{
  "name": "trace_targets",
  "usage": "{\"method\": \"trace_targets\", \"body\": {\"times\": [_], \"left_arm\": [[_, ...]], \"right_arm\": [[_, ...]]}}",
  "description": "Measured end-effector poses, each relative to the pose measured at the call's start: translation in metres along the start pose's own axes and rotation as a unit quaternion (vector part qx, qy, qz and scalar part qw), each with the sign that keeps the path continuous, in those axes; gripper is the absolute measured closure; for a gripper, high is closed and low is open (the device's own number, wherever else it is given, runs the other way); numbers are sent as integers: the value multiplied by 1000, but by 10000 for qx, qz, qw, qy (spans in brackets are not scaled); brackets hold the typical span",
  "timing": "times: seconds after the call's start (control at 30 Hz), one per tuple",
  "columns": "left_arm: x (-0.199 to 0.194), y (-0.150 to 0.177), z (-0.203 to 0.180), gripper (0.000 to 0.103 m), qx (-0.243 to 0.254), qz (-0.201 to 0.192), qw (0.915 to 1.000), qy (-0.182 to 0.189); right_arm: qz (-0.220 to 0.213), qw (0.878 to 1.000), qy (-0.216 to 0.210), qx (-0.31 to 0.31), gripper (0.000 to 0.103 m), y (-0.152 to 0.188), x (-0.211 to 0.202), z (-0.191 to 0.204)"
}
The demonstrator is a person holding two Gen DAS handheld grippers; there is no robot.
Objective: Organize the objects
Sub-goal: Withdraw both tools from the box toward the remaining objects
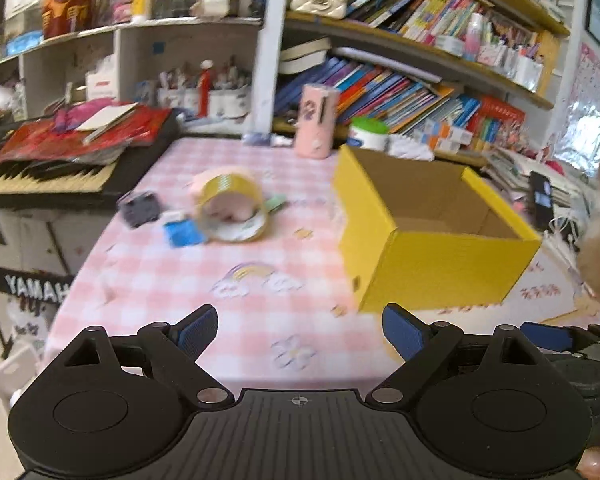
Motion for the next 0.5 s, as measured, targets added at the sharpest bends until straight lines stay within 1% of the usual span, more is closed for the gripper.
{"method": "trace_targets", "body": {"times": [0.1,0.23,0.5], "left_arm": [[-11,7,21,11,-85,64,9999,-127],[-26,12,46,11,-160,29,9994,-299],[-46,12,85,11,-360,-87,9977,-562]], "right_arm": [[43,9998,-169,-128,19,8,-5,27],[6,9990,-379,-231,18,14,-12,59],[-97,9963,-709,-475,18,12,-20,106]]}}
Point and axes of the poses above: each gripper's, at about its wrist camera, not at the fingertips, and x roughly the way its jaws point, z to its left, y to its underside, the point moved 4 cm from there along x, roughly the way its jaws point, and after that the axes turned 3 degrees about -x, right-handed, at the moved point
